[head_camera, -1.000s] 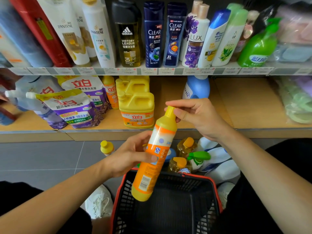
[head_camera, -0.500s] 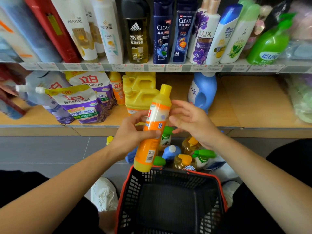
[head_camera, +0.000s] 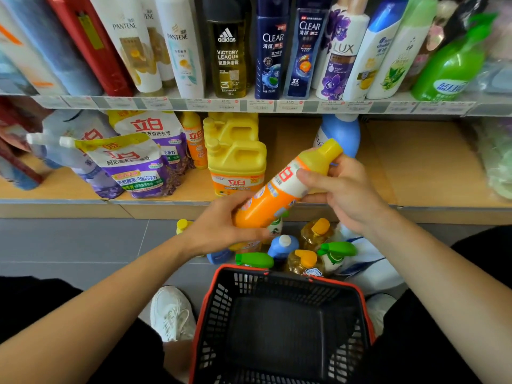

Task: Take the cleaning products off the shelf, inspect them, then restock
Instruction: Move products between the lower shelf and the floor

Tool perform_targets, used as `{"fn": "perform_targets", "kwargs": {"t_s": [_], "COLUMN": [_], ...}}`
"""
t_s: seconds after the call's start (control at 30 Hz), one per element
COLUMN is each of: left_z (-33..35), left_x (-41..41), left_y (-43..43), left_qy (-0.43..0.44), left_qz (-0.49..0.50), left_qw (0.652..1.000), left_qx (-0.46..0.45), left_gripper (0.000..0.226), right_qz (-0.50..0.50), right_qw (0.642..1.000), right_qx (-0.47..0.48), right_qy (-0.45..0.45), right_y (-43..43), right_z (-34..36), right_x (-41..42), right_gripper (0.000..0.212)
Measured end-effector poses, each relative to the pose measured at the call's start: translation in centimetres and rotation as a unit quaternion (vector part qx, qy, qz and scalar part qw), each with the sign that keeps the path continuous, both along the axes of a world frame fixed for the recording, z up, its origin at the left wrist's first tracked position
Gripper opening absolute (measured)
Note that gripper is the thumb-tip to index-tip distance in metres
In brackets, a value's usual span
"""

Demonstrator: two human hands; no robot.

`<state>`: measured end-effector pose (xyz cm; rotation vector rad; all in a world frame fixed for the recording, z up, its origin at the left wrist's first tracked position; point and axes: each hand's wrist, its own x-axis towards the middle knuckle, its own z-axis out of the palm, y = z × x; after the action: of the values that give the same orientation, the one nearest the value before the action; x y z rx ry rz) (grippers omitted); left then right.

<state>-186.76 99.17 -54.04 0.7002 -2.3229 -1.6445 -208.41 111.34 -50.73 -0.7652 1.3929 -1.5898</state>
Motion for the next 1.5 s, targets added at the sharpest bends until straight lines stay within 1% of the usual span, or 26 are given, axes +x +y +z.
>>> {"fn": "perform_targets", "kwargs": {"t_s": [0.07,0.1,0.2,0.27,0.33,0.37,0.43,0.47,0.5,0.57,0.63,0.73,0.8,0.87,0.93,1.07,1.13,1.23,1.33,1.4,1.5], "left_z": [0.1,0.1,0.2,0.2,0.1,0.1,0.1,0.2,0.2,0.5,0.6,1.0,1.3,1.6,1.8,2.1,2.3,2.7,2.7,2.6,2.6], "left_x": [0.5,0.7,0.9,0.9,1.0,1.0,1.1,1.0,1.0,1.0,1.0,0.5,0.2,0.0,-0.2,-0.1,0.0,0.2,0.4,0.4,0.5], "left_y": [-1.4,-2.0,-2.5,-2.6,-3.1,-3.5,-4.0,-4.2,-4.3,-4.2,-3.8,-3.0,-2.3,-1.7,-1.2,-1.1,-1.3,-1.2,-0.8,-0.7,-0.3], "left_qy": [-0.030,-0.029,0.018,0.067,0.099,0.107,0.125,0.133,0.135,0.126,0.113,0.096,0.098,0.109,0.127,0.151,0.158,0.178,0.188,0.199,0.223], "left_qz": [-0.009,-0.007,0.032,0.081,0.129,0.150,0.181,0.190,0.194,0.193,0.193,0.179,0.157,0.131,0.111,0.089,0.071,0.062,0.062,0.064,0.080], "left_qw": [0.999,1.000,0.998,0.992,0.984,0.978,0.965,0.960,0.960,0.968,0.973,0.979,0.983,0.985,0.985,0.985,0.985,0.980,0.964,0.953,0.931], "left_qx": [-0.017,-0.006,0.048,0.065,0.074,0.094,0.145,0.155,0.148,0.103,0.052,-0.003,-0.021,-0.030,-0.023,0.009,-0.003,-0.066,-0.178,-0.221,-0.277], "left_gripper": [0.061,0.060,0.061,0.059,0.058,0.061,0.066,0.067,0.067,0.066,0.065,0.062,0.059,0.053,0.049,0.050,0.041,0.035,0.038,0.040,0.039], "right_qz": [-0.028,-0.041,-0.071,-0.091,-0.107,-0.109,-0.113,-0.106,-0.089,-0.048,-0.012,0.062,0.091,0.103,0.111,0.108,0.109,0.120,0.135,0.138,0.129], "right_qw": [0.999,0.999,0.996,0.995,0.994,0.993,0.980,0.965,0.948,0.918,0.899,0.892,0.891,0.900,0.912,0.939,0.951,0.967,0.978,0.979,0.977], "right_qx": [-0.015,-0.017,-0.015,-0.006,0.015,0.031,0.078,0.112,0.146,0.185,0.165,0.121,0.107,0.091,0.072,0.045,0.038,0.041,0.050,0.054,0.052], "right_qy": [-0.011,-0.017,-0.046,-0.032,0.014,0.044,0.147,0.213,0.268,0.347,0.406,0.431,0.433,0.414,0.388,0.323,0.287,0.220,0.151,0.139,0.159], "right_y": [0.0,-0.1,-0.2,-0.3,-0.4,-0.4,-0.2,-0.2,-0.2,-0.1,-0.1,-0.3,-0.5,-0.7,-0.7,-0.7,-0.7,-0.6,-0.4,-0.3,-0.3], "right_z": [0.3,0.3,-0.2,-0.6,-1.1,-1.3,-2.0,-2.2,-2.5,-2.7,-2.7,-2.8,-3.3,-3.9,-4.1,-4.3,-4.6,-5.0,-5.1,-5.1,-5.1], "right_x": [-1.1,-1.5,-2.3,-2.6,-2.7,-2.7,-2.8,-2.8,-2.7,-2.2,-1.1,1.4,2.7,3.7,4.3,4.9,4.8,4.6,4.6,4.7,4.9], "right_gripper": [0.044,0.046,0.054,0.059,0.061,0.060,0.051,0.047,0.045,0.052,0.063,0.080,0.088,0.089,0.084,0.074,0.071,0.066,0.063,0.064,0.065]}}
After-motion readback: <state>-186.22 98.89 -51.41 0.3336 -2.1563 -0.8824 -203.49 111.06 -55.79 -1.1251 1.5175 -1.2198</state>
